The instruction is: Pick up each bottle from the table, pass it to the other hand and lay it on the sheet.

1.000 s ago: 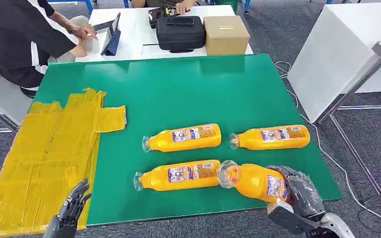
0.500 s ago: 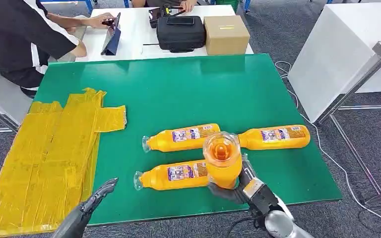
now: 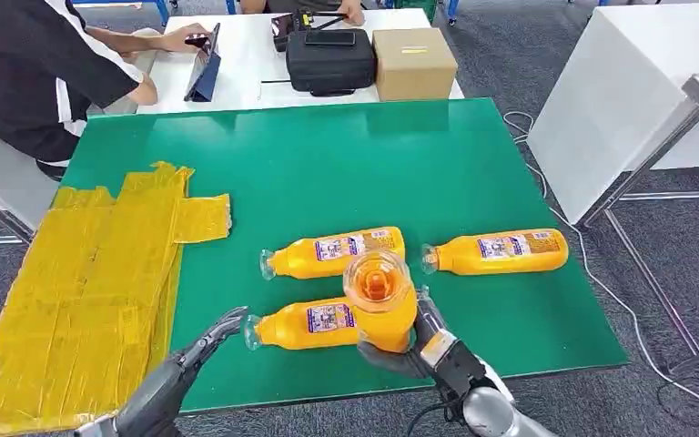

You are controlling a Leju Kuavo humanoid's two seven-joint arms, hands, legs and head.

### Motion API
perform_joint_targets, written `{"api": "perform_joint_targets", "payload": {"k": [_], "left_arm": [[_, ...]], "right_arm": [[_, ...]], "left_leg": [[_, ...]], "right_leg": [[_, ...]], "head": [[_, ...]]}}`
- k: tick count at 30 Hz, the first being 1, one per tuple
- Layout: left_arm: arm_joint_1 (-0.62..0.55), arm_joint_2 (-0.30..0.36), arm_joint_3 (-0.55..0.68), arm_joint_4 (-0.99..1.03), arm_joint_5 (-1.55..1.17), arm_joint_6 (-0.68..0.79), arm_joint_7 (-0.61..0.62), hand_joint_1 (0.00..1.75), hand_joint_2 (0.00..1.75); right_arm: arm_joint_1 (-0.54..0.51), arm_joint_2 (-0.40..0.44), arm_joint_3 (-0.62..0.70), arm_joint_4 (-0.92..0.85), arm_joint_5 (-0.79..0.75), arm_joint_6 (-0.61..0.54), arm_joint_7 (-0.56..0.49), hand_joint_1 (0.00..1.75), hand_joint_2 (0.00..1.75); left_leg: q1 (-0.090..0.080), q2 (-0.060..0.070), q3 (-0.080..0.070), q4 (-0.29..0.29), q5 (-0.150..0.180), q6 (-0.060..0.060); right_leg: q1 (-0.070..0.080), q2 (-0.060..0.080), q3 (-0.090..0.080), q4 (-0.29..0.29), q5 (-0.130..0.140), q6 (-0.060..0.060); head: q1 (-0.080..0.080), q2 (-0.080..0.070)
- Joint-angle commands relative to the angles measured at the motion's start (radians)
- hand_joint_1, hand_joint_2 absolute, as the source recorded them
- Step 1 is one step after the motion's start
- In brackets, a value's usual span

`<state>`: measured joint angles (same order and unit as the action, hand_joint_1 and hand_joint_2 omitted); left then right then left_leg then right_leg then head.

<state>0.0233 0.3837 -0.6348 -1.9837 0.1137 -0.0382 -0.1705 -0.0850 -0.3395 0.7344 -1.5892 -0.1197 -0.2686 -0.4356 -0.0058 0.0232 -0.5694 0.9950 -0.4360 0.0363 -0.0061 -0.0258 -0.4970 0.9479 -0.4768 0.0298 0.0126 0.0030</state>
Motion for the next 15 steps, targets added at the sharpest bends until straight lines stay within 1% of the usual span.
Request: {"api": "perform_joint_targets", "payload": {"k": [1,3,6,8,10,11,15], "left_arm": [[-0.139,-0.169,-0.034,0.091,0.029,-0.075,0.052,0.00,1.75],[-0.147,-0.178,-0.037,0.094,0.028,-0.084,0.058,0.00,1.75],[-0.164,-0.190,-0.043,0.097,0.031,-0.100,0.060,0.00,1.75],[-0.185,-0.201,-0.055,0.101,0.032,-0.109,0.063,0.00,1.75],[-0.200,-0.206,-0.065,0.107,0.033,-0.114,0.066,0.00,1.75],[-0.208,-0.208,-0.070,0.112,0.029,-0.107,0.070,0.00,1.75],[-0.204,-0.208,-0.068,0.115,0.028,-0.099,0.067,0.00,1.75]], "right_arm": [[-0.031,0.064,0.049,0.052,0.056,0.024,0.044,1.75,1.75],[-0.036,0.072,0.051,0.056,0.066,0.030,0.049,1.75,1.75],[-0.053,0.087,0.059,0.072,0.081,0.048,0.056,1.75,1.75],[-0.073,0.104,0.069,0.084,0.086,0.066,0.057,1.75,1.75],[-0.084,0.109,0.082,0.082,0.095,0.088,0.056,1.75,1.75],[-0.091,0.117,0.092,0.072,0.107,0.117,0.063,1.75,1.75],[-0.113,0.142,0.106,0.068,0.123,0.146,0.079,1.75,1.75]], "left_leg": [[0.001,-0.006,0.002,-0.001,0.000,-0.003],[0.001,-0.003,0.002,-0.001,0.000,-0.002],[0.001,-0.004,0.002,-0.001,0.000,-0.003],[0.001,-0.002,0.002,0.000,0.000,-0.003],[0.000,-0.001,0.001,0.000,0.000,-0.002],[0.000,-0.001,0.001,0.000,0.000,-0.003],[0.000,-0.001,0.001,0.000,0.000,-0.002]], "right_leg": [[0.000,-0.001,0.004,-0.002,0.000,-0.001],[0.000,0.001,0.003,-0.001,0.000,-0.001],[0.000,0.000,0.003,-0.001,-0.001,-0.001],[0.000,0.001,0.002,-0.001,0.000,-0.001],[0.000,0.002,0.001,0.000,0.000,0.000],[0.000,0.002,0.001,0.000,0.000,-0.001],[0.000,0.002,0.001,0.000,0.000,-0.001]], "head": [[0.000,0.000],[0.000,0.000],[0.000,0.000],[0.000,0.000],[0.000,0.000],[0.000,0.000],[-0.001,0.000]]}}
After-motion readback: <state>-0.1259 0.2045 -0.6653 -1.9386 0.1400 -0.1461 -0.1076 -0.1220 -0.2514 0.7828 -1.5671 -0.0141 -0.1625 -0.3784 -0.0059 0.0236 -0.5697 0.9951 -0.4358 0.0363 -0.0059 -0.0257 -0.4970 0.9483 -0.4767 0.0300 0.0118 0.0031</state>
